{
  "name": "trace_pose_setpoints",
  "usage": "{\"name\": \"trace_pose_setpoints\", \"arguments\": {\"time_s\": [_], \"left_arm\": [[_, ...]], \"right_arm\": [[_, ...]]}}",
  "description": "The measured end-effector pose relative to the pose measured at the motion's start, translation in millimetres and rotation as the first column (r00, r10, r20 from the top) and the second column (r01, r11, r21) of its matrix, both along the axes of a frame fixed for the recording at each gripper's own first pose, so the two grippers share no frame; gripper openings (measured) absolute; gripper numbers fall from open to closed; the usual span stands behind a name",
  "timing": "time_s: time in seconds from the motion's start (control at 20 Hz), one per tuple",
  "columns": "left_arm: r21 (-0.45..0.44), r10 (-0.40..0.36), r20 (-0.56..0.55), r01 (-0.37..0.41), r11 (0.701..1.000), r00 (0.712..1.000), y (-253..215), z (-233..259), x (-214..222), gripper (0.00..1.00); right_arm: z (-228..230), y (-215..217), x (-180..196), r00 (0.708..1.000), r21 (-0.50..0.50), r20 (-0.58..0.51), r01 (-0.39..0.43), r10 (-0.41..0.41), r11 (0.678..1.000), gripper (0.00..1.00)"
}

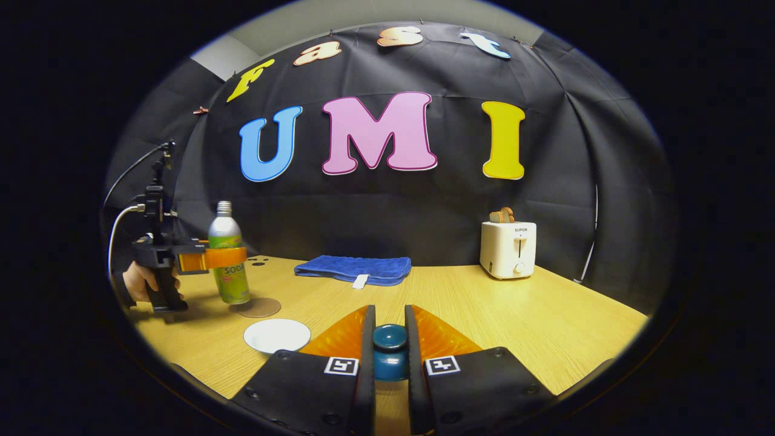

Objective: Open the teacup lid with one hand, grasp the water bottle and pour water into the teacup with the other hand; after pouring, place the water bottle on the coaster and then close the teacup lid.

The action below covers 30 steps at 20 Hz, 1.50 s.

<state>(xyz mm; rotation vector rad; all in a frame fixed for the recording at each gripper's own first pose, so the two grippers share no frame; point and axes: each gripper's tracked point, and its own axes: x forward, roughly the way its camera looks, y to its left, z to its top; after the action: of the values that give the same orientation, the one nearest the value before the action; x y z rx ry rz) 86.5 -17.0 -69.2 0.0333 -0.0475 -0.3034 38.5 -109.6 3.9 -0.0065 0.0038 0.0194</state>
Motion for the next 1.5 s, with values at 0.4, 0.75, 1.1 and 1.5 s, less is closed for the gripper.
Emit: {"name": "trace_pose_setpoints", "arguments": {"time_s": [0.4, 0.75, 1.1, 1.5], "left_arm": [[-0.027, 0.007, -0.028, -0.008, 1.0, 1.0, -4.0, -11.7, 10.8, 0.83], [-0.024, 0.0, -0.069, -0.002, 1.0, 0.998, -0.2, -15.5, -9.7, 0.98], [-0.026, 0.066, -0.026, -0.067, 0.997, 0.997, 14.3, -14.6, -48.8, 0.98], [0.016, 0.125, 0.01, -0.125, 0.992, 0.992, 24.8, -19.1, -62.3, 0.97]], "right_arm": [[0.0, 0.3, -0.3, 1.0, 0.0, 0.0, 0.0, 0.0, 1.0, 0.25], [0.1, -0.4, 0.0, 1.0, 0.0, -0.001, 0.0, 0.0, 1.0, 0.25], [-0.1, 0.0, -0.3, 1.0, 0.0, -0.001, 0.0, 0.0, 1.0, 0.25], [-0.7, 11.1, -3.5, 1.0, 0.002, -0.003, -0.015, 0.015, 1.0, 0.25]]}}
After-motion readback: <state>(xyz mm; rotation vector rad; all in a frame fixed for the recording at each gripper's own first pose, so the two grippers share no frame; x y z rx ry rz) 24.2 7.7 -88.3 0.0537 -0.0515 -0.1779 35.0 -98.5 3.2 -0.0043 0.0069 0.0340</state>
